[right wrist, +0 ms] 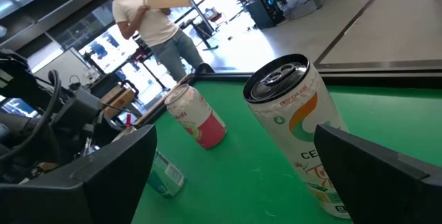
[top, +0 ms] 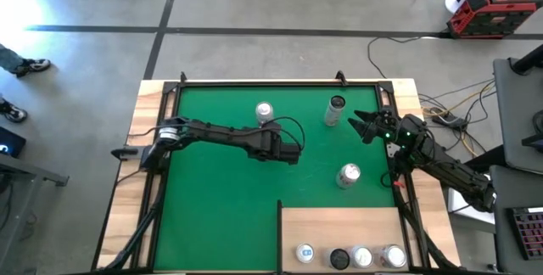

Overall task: Place canned beverage on shelf
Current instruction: Move the blue soda can near the shelf

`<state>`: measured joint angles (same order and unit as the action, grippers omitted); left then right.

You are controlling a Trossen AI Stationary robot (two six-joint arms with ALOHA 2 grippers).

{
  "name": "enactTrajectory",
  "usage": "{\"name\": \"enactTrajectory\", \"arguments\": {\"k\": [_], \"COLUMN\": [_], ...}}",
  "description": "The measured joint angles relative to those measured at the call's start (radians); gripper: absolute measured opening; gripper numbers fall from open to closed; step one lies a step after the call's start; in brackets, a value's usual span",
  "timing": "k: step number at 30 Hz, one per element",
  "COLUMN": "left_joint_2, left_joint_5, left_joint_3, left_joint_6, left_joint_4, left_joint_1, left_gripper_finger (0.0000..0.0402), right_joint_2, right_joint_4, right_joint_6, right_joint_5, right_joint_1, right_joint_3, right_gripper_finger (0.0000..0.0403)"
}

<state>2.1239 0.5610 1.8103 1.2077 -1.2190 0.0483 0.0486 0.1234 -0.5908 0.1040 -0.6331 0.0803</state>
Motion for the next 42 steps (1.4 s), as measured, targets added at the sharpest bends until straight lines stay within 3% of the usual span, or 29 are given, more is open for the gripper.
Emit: {"name": "enactTrajectory", "arguments": {"k": [12, 27, 42], "left_joint_2": [0.000, 0.000, 0.034], "left_joint_5": [0.009, -0.055, -0.027], "left_joint_3": [0.000, 0.150, 0.211], "left_joint_6": [-0.012, -0.011, 0.199], "left_joint_4": [0.013, -0.011, -0.015], "left_joint_1": [-0.004, 0.048, 0.171], "left_gripper_finger": [0.0225, 0.0233, 0.0231], "right_joint_2": [0.000, 0.000, 0.000], "right_joint_4": [0.000, 0.000, 0.000], "right_joint_6": [0.000, 0.000, 0.000], "right_joint_5": [0.000, 0.000, 0.000], "right_joint_1": [0.000, 0.000, 0.000], "right_joint_3": [0.000, 0.000, 0.000], "right_gripper_finger": [0.0384, 0.0384, 0.0384]}}
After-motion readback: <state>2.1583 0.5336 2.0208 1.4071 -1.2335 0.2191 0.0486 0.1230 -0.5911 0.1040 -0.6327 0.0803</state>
